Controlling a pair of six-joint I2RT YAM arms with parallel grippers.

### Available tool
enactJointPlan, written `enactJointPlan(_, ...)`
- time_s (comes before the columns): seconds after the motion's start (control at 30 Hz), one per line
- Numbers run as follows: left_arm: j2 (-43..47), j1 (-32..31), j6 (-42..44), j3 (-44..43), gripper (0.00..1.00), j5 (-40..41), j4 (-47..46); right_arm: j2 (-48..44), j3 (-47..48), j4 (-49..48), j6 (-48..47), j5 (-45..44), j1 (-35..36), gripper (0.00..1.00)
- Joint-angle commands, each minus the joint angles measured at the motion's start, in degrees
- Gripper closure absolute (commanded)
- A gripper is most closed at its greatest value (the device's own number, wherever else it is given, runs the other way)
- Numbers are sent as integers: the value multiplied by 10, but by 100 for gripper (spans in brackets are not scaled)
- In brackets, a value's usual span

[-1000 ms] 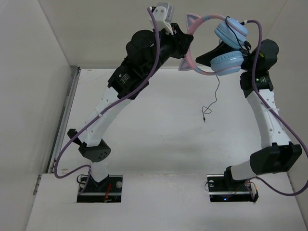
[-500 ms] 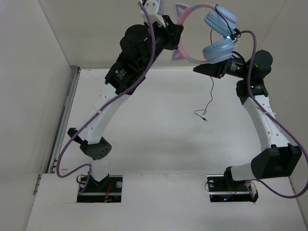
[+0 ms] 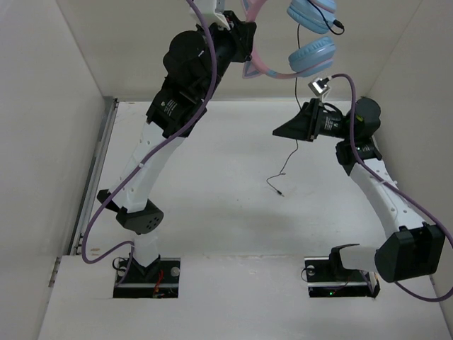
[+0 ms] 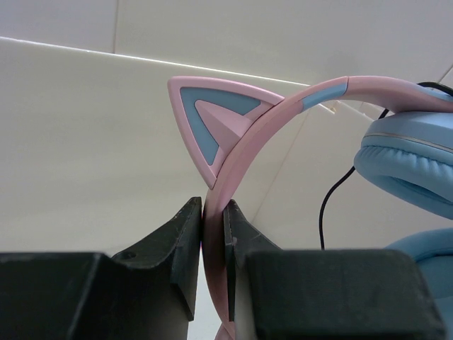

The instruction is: Wrap the headphones

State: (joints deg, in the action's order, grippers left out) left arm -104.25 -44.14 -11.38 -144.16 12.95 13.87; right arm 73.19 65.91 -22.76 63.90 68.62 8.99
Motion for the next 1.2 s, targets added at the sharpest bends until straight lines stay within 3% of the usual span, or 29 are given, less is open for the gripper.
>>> enactJointPlan(0.0,12,-3,-8,-30,99,20,-82,-26,-17,-35,-4,0,13,38)
enactJointPlan(0.5,1,20,25,-24,99,82,-101,-60,-104,1,-79,-23,26,50)
enactJointPlan(1.0,-15,31,39,-20,99,113,-112,-72,-93,179,-249,-73,51,64)
enactJointPlan(1.17,-20,30,45,-16,99,124,-118,-64,-65,258,-328,-94,69,75)
